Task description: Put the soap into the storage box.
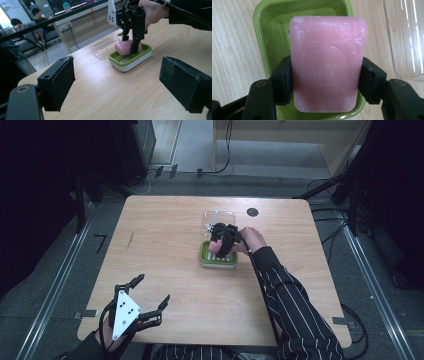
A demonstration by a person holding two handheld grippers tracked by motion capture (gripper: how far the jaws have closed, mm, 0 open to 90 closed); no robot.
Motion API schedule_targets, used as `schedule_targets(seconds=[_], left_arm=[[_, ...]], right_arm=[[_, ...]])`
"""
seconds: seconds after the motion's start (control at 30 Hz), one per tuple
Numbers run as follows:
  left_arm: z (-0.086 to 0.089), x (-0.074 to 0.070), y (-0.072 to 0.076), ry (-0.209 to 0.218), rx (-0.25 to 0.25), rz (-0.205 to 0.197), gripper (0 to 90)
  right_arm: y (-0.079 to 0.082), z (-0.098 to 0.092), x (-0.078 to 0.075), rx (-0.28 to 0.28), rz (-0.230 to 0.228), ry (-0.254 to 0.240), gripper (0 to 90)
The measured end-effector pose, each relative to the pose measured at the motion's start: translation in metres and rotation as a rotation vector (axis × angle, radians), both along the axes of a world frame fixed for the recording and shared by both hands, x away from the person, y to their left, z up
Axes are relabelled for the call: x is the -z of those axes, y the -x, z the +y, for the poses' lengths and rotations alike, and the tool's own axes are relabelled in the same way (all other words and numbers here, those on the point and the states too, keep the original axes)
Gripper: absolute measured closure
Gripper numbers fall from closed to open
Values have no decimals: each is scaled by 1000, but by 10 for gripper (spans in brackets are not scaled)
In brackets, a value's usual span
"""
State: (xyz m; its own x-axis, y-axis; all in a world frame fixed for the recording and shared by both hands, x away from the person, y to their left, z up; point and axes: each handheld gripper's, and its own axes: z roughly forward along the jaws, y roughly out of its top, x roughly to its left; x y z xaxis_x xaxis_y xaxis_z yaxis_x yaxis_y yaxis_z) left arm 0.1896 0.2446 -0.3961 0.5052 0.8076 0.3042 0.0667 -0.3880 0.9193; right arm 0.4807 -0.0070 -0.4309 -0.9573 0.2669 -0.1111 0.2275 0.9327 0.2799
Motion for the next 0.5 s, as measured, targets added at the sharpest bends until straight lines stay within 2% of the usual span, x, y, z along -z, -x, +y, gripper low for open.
schedule_targets(seconds=[0.17,0.5], left_arm=[[0,0,0,1,0,-1,133],[0,0,0,-2,1,-1,133]], right_arm=[[0,0,3,-5,18,-1,385],[-1,-1,6,-8,26,-2,385]])
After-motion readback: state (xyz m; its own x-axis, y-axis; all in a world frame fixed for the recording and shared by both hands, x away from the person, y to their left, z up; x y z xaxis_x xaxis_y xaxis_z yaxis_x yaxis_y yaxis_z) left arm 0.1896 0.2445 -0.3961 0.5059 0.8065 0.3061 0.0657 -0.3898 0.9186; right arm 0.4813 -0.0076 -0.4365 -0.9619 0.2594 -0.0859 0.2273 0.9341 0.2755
